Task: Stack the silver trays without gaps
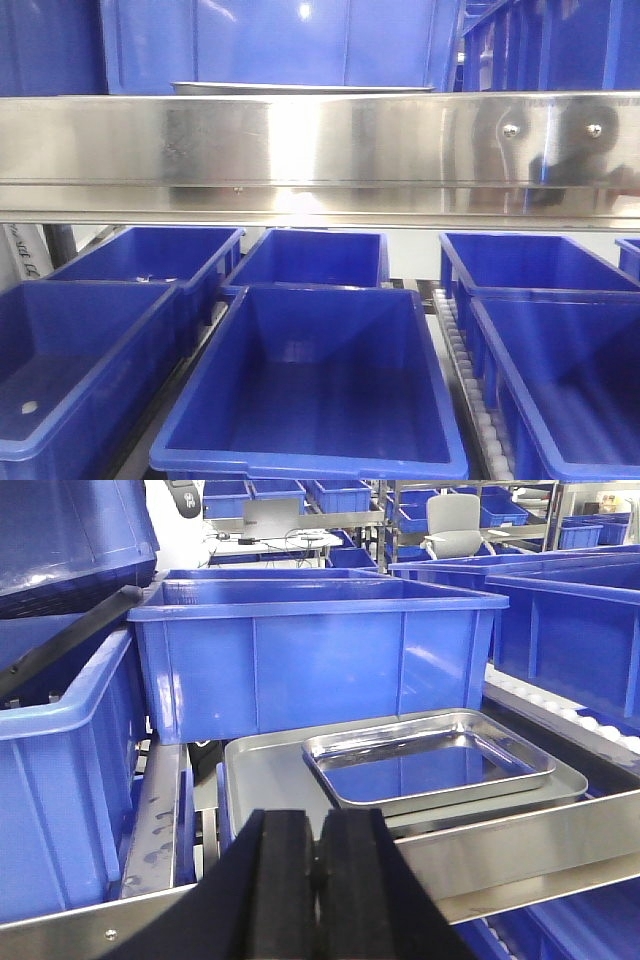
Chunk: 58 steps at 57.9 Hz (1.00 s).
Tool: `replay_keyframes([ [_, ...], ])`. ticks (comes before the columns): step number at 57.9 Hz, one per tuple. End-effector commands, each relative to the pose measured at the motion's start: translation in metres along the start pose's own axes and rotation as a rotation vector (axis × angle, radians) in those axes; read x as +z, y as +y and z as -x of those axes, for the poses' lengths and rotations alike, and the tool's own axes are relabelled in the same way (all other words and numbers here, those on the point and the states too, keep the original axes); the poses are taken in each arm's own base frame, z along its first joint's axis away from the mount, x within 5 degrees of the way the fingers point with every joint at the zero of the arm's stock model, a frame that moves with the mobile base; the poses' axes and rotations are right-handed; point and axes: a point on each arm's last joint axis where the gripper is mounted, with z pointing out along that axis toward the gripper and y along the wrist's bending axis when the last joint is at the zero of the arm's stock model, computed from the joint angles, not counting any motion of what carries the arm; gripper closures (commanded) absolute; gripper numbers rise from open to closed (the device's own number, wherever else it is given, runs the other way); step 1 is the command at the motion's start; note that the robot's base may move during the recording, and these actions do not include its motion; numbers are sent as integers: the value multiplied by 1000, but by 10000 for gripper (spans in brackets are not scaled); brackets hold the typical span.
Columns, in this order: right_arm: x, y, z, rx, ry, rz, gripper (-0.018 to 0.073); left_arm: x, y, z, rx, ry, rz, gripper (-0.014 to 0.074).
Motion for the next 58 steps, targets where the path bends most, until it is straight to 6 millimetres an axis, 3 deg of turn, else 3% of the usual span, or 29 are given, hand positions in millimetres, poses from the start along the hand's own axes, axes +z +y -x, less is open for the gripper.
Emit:
replay_keyframes([
  [1, -1, 0, 1, -7, -17, -6, 638, -1, -1, 2, 9, -20, -11, 603],
  [16, -1, 0, 1, -7, -17, -6, 638, 0, -7, -1, -7, -210, -57, 603],
  [25, -1, 0, 1, -7, -17, -6, 638, -8, -2, -16, -40, -296, 6, 603],
  [37, -1, 0, 1, -7, -17, -6, 638, -18, 4, -61, -169, -300, 140, 603],
  [48, -1, 0, 1, -7, -17, -6, 638, -23, 3, -105, -150, -351, 196, 603],
  [58, -1, 0, 1, -7, -17, -6, 638, -20, 1, -149, -154, -296, 201, 603],
])
